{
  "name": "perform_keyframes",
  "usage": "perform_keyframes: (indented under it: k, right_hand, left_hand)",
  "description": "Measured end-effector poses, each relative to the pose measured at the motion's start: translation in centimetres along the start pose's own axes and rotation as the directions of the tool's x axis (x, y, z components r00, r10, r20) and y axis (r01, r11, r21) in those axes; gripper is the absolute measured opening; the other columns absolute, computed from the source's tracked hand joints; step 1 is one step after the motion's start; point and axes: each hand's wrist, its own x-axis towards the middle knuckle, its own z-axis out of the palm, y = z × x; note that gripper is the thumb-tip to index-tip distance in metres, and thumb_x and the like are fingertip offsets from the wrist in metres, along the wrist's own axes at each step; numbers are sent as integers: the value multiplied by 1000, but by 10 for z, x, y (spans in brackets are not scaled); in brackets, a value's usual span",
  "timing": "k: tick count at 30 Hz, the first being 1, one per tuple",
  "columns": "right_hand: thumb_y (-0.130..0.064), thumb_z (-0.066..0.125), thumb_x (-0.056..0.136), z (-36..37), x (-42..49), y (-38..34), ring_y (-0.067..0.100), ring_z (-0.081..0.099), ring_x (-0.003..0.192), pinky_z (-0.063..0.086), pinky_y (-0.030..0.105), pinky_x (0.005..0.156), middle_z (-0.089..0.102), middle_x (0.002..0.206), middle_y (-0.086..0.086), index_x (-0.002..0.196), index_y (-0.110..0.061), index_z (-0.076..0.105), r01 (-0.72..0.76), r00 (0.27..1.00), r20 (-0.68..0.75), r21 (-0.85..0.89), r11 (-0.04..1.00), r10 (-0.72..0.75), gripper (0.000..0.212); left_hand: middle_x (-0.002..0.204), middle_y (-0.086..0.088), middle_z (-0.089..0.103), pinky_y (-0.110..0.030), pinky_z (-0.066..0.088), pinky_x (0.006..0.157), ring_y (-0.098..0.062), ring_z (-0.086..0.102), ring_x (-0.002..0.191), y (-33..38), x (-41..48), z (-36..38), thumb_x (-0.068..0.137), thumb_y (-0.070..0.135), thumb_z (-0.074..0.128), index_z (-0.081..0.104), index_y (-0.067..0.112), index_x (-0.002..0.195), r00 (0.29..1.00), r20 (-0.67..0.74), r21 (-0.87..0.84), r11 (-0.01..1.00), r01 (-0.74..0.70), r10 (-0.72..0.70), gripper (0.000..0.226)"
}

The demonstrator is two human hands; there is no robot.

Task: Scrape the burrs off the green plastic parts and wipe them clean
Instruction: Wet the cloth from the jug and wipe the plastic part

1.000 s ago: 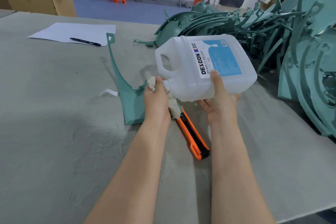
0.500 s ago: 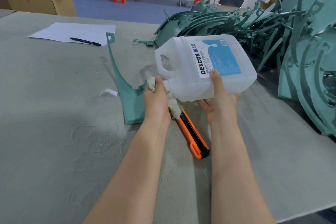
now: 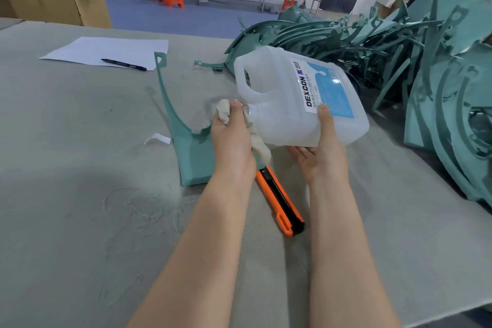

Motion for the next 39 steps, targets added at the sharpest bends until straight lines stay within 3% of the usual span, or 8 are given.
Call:
perform_keyframes:
  k: [5, 13, 16, 20, 24, 27, 31, 39]
  right_hand:
    - [-44, 76, 80, -2, 0, -4, 29, 73, 90, 59, 34, 57, 70, 113, 6, 138, -22, 39, -36, 999, -10, 51, 998, 36, 72]
    - [-53, 75, 78, -1, -3, -14, 32, 74, 82, 62, 42, 71, 71, 105, 16, 111, -14, 59, -179, 983, 69, 161, 971, 170, 54]
    - [-67, 62, 80, -1, -5, -12, 33, 74, 78, 60, 43, 77, 71, 90, 25, 119, -14, 50, -225, 965, 148, 48, 973, 216, 67]
    - [-77, 49, 80, -3, -3, -14, 17, 62, 64, 52, 27, 62, 57, 96, 4, 124, -24, 46, -92, 996, -39, -254, 963, 85, 69]
    - [-58, 44, 94, -10, 7, -9, 15, 47, 117, 35, 24, 92, 43, 125, -1, 143, -22, 41, 292, 909, -108, -522, 802, -402, 61]
    - [-41, 38, 103, -6, 6, -3, 17, 38, 131, 31, 19, 103, 39, 134, 1, 143, -19, 46, 515, 773, -51, -531, 673, -632, 46]
    - [-40, 32, 104, -5, 16, 8, 13, 20, 147, 19, 37, 121, 26, 159, 2, 153, -16, 23, 584, 784, 115, -469, 662, -610, 56]
    - [-29, 33, 106, 1, 24, 17, 22, 33, 143, 28, 43, 116, 39, 152, 9, 148, -9, 34, 505, 852, 158, -500, 703, -499, 47]
  left_hand:
    - [60, 7, 49, -10, 29, 35, 5, 46, 42, 10, -11, 19, 100, 14, 46, 36, 21, 66, 996, 58, 13, 997, -74, 73, 37]
    - [99, -4, 69, -33, 51, 68, -23, 60, 75, 23, -22, 47, 93, 11, 54, 57, 13, 100, 962, 90, 203, 941, -271, 257, 8]
    - [96, -14, 69, -44, 51, 79, -33, 62, 84, 35, -19, 61, 90, 6, 54, 55, 13, 86, 919, 145, 257, 884, -392, 366, 8]
    - [71, 3, 54, -22, 44, 65, -15, 57, 70, 41, -14, 78, 88, 0, 54, 44, 22, 70, 866, 227, 336, 798, -500, 447, 30]
    - [73, 5, 52, -22, 43, 61, -13, 55, 69, 35, -11, 91, 91, 1, 54, 48, 18, 79, 864, 274, 289, 820, -493, 423, 22]
    - [75, 7, 52, -25, 47, 62, -8, 51, 64, 29, -10, 100, 93, 8, 55, 47, 24, 80, 885, 247, 268, 849, -455, 396, 23]
    - [79, 2, 54, -44, 51, 83, -21, 53, 76, -5, -13, 96, 94, 12, 54, 47, 26, 82, 924, 333, 369, 875, -313, 190, 20]
    - [91, -2, 64, -39, 50, 94, -23, 63, 93, -31, -8, 75, 92, 8, 55, 56, 16, 96, 941, 336, 414, 892, -180, 34, 9]
